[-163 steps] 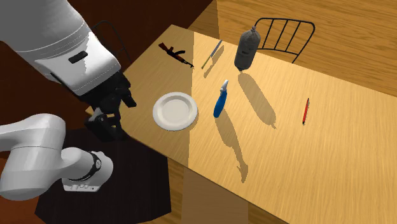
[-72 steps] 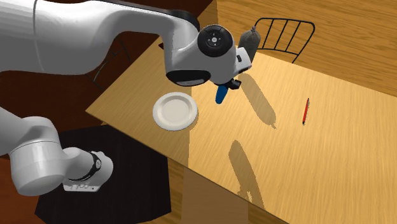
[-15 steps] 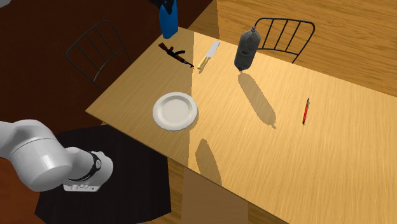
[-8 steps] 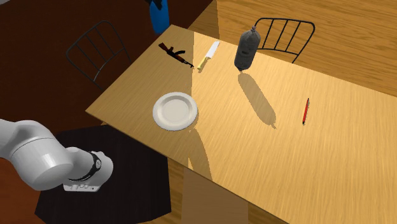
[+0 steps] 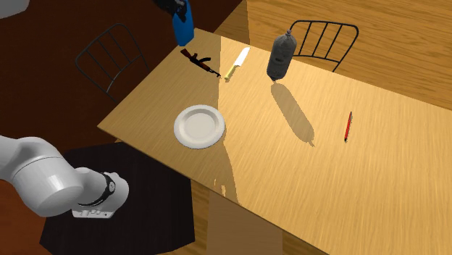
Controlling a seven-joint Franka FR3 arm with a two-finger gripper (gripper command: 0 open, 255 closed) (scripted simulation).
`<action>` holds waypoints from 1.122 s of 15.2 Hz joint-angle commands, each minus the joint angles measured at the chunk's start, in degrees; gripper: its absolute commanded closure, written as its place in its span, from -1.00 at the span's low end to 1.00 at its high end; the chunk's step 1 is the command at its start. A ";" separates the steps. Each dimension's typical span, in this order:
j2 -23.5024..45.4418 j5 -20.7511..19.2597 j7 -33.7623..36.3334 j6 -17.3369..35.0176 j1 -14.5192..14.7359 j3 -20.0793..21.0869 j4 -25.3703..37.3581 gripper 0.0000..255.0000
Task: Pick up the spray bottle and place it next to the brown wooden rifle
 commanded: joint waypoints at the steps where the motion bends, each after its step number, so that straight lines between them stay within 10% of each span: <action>1: 0.20 -0.03 0.01 1.61 0.02 0.03 -1.37 1.00; 17: 3.27 -0.58 0.25 13.67 0.13 0.22 -10.41 1.00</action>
